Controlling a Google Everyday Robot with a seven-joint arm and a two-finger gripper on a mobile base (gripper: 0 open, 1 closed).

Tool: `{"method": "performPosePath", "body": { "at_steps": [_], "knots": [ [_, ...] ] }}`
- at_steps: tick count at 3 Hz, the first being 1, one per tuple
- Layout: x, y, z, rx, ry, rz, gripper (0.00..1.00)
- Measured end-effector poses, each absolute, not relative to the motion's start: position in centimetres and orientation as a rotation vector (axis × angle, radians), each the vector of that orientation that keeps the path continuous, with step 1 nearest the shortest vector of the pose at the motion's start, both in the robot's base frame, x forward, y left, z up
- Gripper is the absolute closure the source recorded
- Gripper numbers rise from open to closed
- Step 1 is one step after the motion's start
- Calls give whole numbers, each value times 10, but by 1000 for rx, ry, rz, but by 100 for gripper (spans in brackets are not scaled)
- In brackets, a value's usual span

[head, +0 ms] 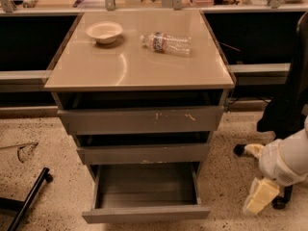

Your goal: Close bottom drawer

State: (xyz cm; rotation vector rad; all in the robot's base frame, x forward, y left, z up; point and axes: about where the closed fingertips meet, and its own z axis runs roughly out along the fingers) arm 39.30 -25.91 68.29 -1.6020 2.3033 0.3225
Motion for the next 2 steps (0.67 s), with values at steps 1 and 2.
{"method": "performPosePath", "body": {
  "at_steps": [1,2],
  "knots": [
    [378,-262,625,-1605,2284,417,0],
    [378,-262,625,-1605,2284,417,0]
  ]
}}
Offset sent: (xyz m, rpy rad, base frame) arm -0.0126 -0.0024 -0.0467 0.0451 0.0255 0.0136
